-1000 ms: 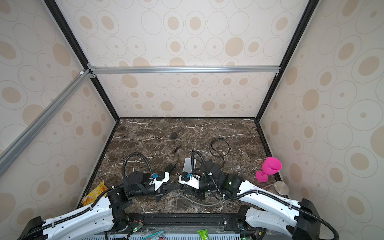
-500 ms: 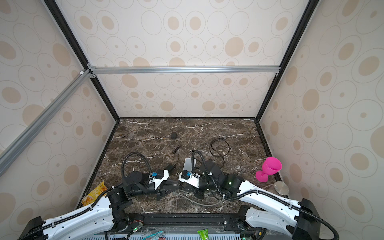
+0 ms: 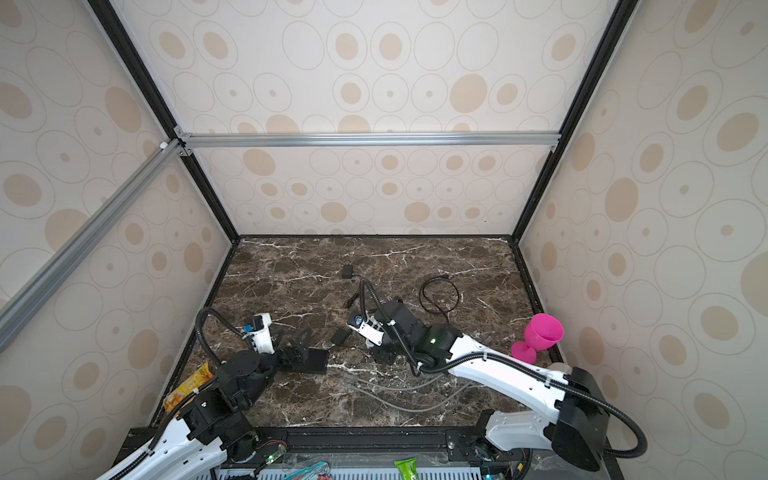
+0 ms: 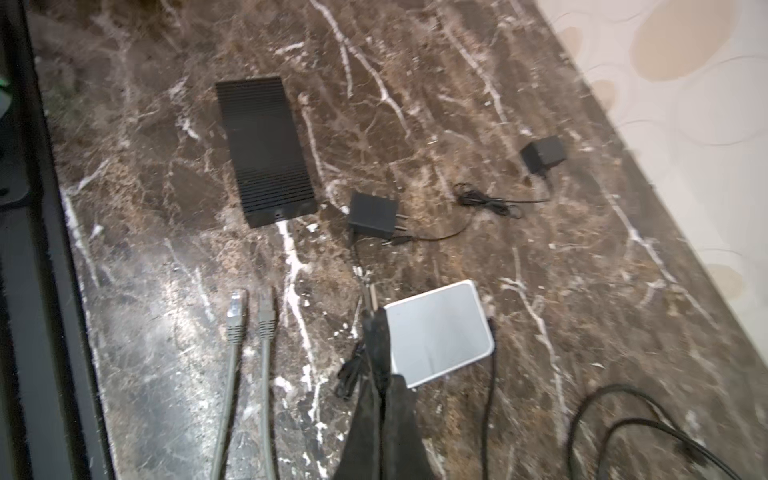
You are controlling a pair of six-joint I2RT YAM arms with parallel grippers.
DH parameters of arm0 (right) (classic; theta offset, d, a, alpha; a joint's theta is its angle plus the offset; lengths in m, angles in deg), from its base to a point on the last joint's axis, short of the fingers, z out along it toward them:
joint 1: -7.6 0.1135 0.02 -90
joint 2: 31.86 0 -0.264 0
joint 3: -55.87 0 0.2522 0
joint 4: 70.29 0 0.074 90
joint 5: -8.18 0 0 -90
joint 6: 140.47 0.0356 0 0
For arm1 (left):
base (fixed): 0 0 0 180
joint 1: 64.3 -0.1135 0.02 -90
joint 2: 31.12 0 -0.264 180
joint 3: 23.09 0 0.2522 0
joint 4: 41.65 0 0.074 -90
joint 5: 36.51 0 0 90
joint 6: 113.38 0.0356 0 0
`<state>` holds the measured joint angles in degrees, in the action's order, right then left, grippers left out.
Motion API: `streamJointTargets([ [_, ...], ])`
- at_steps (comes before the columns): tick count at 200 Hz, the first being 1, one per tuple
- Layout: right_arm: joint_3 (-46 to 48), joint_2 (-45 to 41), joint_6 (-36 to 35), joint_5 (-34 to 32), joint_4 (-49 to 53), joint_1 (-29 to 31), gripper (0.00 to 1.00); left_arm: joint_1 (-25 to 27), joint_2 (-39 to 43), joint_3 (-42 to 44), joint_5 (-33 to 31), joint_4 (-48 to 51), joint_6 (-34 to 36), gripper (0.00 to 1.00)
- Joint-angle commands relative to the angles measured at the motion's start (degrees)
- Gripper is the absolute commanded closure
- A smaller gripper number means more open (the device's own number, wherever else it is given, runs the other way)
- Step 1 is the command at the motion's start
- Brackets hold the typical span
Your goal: Insert the plug into the switch port
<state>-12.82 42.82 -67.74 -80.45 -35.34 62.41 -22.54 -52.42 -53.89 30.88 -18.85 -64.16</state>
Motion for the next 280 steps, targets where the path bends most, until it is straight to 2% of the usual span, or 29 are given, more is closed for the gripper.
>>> streamJointTargets([
  [1, 1.31, 5.78, -1.05, 12.32, -1.81, 0.56, 1.00, -1.11, 2.33, 0.40, -6.00, 13.64, -12.06, 0.12],
  [15, 0.96, 9.79, -1.34, 15.51, -3.86, 0.54, 1.00, -1.88, 1.25, 2.24, -1.53, 12.77, -14.07, 0.13],
  [28, -0.76, 13.46, -2.14, 17.11, -3.86, 0.56, 1.00, -5.03, -1.88, 3.70, 3.75, 11.22, -15.13, 0.13],
  [44, -4.19, 18.08, -3.34, 18.85, -1.65, 0.54, 1.00, -12.30, -6.66, 5.69, 14.77, 5.83, -14.11, 0.13],
  [58, -7.33, 21.72, -3.88, 19.90, 0.70, 0.53, 1.00, -20.27, -11.81, 6.66, 24.18, 1.66, -13.26, 0.21],
  [79, -9.68, 24.93, -3.91, 21.88, 1.50, 0.52, 1.00, -28.59, -16.46, 6.91, 31.22, -1.58, -11.31, 0.31],
  [101, -11.19, 27.44, -3.56, 23.44, 1.34, 0.50, 1.00, -30.28, -17.78, 6.41, 31.16, -2.55, -10.25, 0.37],
  [160, -17.22, 34.26, -3.92, 21.84, 7.53, 0.64, 1.00, -30.60, -20.27, 6.48, 30.87, -4.54, -7.62, 0.42],
  [197, -18.43, 35.14, -2.85, 17.09, 9.47, 0.79, 1.00, -30.63, -19.77, 6.64, 30.10, -4.34, -7.48, 0.42],
  [280, -25.00, 40.16, -3.62, 15.63, 13.85, 0.78, 1.00, -30.60, -19.04, 6.82, 30.30, -4.48, -7.62, 0.42],
])
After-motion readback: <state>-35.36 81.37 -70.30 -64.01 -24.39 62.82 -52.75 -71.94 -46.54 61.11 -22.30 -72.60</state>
